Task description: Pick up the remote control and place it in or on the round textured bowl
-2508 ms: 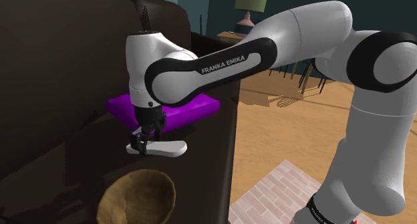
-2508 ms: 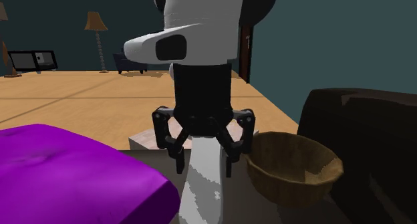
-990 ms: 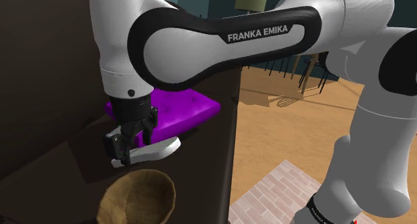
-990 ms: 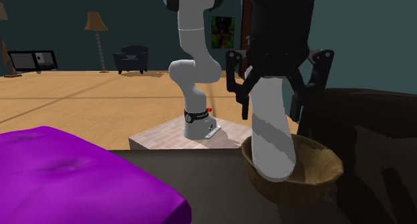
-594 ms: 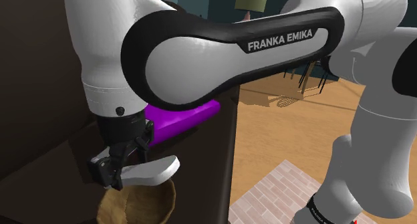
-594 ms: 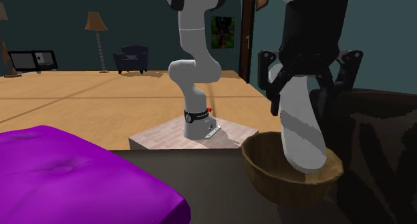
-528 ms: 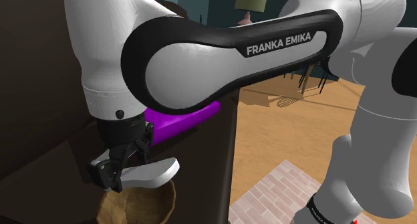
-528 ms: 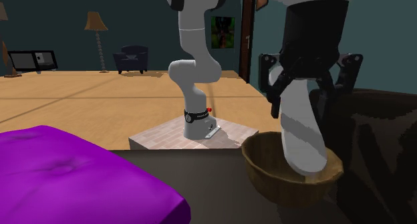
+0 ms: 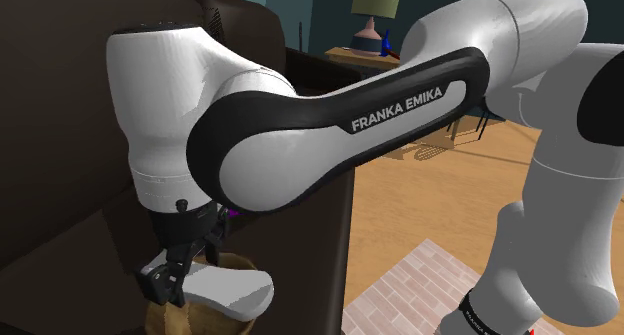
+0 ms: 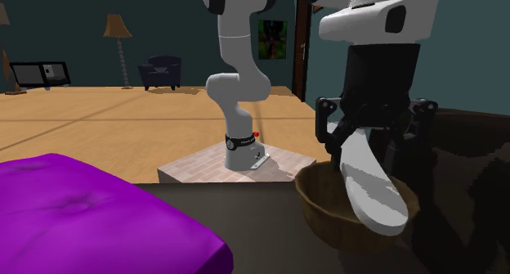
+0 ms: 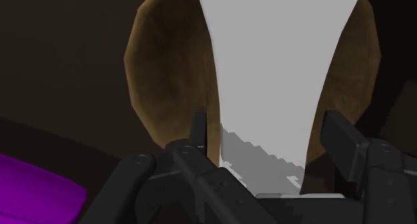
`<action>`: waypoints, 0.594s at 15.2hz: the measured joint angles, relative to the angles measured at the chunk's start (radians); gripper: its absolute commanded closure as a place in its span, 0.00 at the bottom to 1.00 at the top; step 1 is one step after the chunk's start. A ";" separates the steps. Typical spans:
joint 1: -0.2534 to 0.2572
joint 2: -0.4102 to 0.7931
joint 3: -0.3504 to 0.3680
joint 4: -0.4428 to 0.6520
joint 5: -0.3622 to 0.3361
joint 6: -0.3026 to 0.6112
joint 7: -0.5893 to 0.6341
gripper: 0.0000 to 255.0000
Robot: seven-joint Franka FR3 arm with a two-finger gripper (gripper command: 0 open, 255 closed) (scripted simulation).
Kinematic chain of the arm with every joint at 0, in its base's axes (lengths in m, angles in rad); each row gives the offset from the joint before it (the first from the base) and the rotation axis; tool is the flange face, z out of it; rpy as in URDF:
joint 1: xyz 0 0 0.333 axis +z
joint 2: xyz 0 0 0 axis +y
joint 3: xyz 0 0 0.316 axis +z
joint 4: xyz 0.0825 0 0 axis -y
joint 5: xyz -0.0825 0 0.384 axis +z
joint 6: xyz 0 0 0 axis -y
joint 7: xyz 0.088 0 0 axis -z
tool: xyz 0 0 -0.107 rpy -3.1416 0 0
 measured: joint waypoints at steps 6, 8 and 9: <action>-0.002 0.006 -0.003 -0.053 -0.007 0.064 0.005 1.00; -0.002 0.006 -0.004 -0.054 -0.008 0.066 0.005 1.00; -0.002 0.006 -0.004 -0.055 -0.008 0.067 0.005 1.00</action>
